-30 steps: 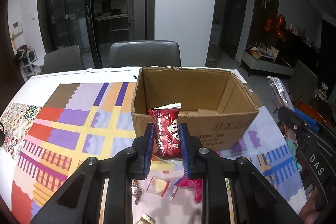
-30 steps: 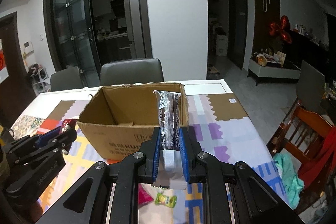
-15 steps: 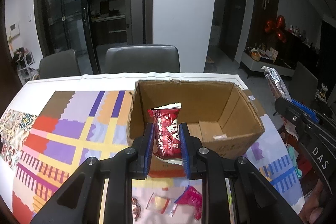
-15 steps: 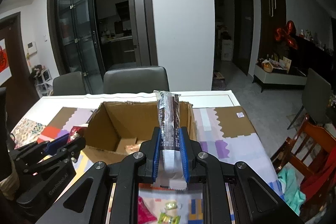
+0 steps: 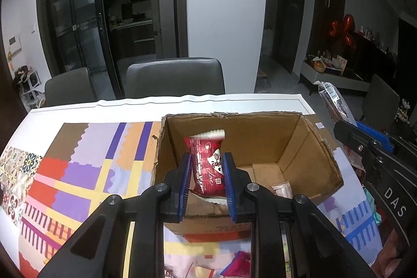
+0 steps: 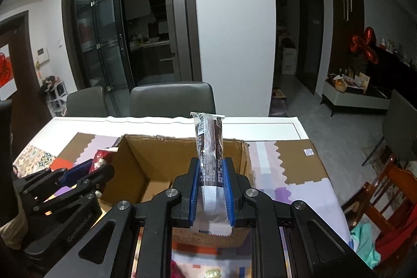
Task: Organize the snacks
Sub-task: 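Open both tools over the box to drop the red packet and brown bar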
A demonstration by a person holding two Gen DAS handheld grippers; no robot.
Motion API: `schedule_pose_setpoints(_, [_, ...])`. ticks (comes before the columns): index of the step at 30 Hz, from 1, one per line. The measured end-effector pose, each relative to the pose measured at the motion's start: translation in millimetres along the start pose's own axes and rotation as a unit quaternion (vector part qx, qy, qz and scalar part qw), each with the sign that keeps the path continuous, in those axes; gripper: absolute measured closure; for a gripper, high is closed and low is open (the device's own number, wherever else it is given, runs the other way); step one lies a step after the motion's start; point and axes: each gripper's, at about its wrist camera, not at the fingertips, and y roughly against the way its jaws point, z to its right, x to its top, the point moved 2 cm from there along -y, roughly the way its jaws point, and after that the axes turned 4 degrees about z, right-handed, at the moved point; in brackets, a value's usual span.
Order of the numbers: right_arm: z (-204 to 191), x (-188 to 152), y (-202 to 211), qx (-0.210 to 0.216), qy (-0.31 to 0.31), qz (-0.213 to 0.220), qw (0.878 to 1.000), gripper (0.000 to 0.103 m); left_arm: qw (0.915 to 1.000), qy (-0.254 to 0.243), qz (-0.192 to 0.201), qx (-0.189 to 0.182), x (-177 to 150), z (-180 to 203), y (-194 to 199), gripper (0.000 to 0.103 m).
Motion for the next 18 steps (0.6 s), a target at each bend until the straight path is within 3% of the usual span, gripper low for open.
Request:
schedule_pose_setpoints(3, [0.1, 1.4, -10.6, 0.005, -0.001, -0.006, 1.000, 0.084, 1.0000, 0.001, -0.002, 0.000, 0.6, -1.8, -6.8, 0.082])
schedule_pose_setpoints(12, [-3.9, -0.9, -32.7, 0.014, 0.005, -0.021, 1.000, 0.084, 0.9999, 0.006, -0.013, -0.001, -3.4, -1.5, -20.8, 0.082])
schedule_pose_setpoints(16, [-4.5, -2.2, -36.9, 0.015, 0.008, -0.026, 1.000, 0.084, 0.9999, 0.009, -0.007, 0.007, -4.1, -2.9, -15.8, 0.064])
schedule_pose_setpoints(18, [-4.6, -2.4, -37.8, 0.017, 0.005, -0.028, 0.999, 0.083, 0.9999, 0.012, -0.002, 0.012, -3.4, -5.0, -12.1, 0.060])
